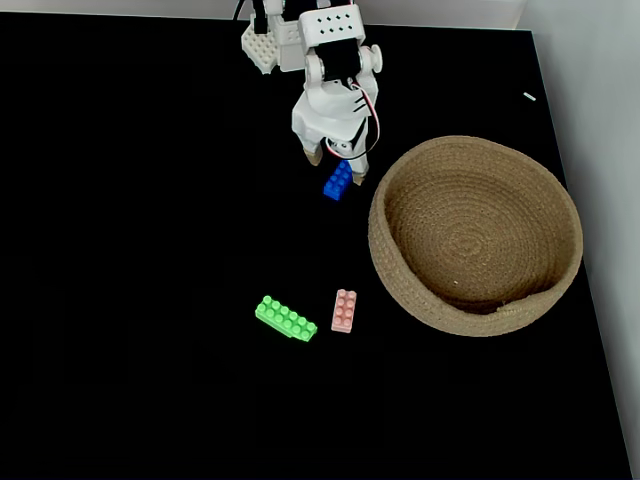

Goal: Place the lego blocks in the tray

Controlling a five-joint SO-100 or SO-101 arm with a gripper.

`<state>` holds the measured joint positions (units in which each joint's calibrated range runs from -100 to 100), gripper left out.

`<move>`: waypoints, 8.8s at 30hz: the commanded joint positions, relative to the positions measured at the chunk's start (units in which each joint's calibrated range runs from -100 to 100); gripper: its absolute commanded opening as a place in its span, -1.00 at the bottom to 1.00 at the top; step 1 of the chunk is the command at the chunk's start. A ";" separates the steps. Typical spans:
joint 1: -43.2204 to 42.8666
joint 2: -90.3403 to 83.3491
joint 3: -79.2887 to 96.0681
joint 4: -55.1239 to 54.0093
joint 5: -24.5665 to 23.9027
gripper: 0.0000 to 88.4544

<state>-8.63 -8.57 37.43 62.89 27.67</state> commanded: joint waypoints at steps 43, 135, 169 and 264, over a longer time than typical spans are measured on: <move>-6.95 7.36 -58.54 11.95 9.72 -1.00; 20.34 37.11 -65.56 -14.12 46.74 -0.48; 16.63 37.54 -65.20 -12.62 45.08 -0.45; -19.07 -10.09 -17.14 -19.37 17.44 -0.86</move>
<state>-25.81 -12.47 18.78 44.30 46.42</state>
